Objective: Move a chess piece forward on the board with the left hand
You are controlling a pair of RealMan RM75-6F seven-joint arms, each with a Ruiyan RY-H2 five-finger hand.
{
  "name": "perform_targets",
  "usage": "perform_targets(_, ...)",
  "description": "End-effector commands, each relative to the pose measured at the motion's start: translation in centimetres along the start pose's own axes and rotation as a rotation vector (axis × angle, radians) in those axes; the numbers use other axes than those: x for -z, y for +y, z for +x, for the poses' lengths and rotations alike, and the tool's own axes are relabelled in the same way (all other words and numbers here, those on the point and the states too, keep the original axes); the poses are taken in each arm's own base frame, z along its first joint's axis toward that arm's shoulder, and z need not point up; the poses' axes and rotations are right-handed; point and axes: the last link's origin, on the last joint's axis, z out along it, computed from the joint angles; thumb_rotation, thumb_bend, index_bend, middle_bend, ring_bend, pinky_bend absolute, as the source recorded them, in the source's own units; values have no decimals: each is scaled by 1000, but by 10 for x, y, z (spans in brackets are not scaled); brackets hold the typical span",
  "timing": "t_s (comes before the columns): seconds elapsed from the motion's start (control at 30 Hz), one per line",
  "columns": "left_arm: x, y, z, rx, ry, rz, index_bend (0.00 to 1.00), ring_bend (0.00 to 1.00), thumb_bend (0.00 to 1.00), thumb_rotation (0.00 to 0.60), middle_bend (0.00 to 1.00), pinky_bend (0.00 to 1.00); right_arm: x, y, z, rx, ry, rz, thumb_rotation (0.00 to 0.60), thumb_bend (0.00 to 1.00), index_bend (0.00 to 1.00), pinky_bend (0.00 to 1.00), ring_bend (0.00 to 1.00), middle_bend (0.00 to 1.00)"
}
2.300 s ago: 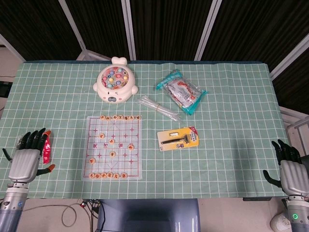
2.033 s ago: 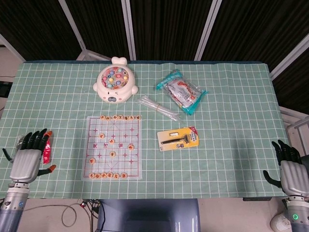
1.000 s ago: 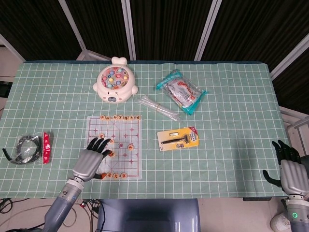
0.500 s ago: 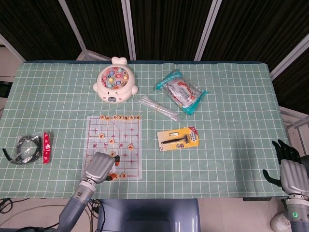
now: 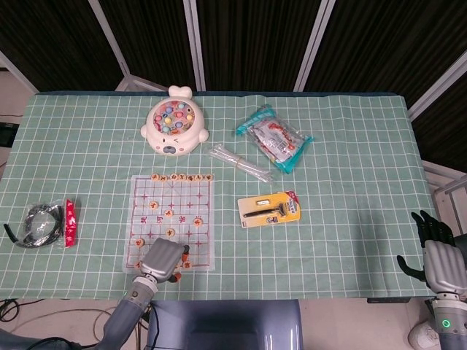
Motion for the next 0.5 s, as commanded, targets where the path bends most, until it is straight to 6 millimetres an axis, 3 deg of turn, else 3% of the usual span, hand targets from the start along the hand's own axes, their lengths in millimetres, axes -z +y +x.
perform_targets(0.03,-1,4,1,4,-7,0,489,1000,201,600,1000,1000,0,0,0,-2,-1,0,600,366,0,0,0,0)
perform_targets(0.13,-3,5,1,1,-8,0,485,1000,246,600,1000,1000,0,0,0,-7,-2,-3,600,367,0,0,0,0)
perform_targets(0.5,-7,7,0,-6,-16,4,453,1000,258,600,1000,1000,0,0,0,-18,-6,-11,600,366,0,0,0,0)
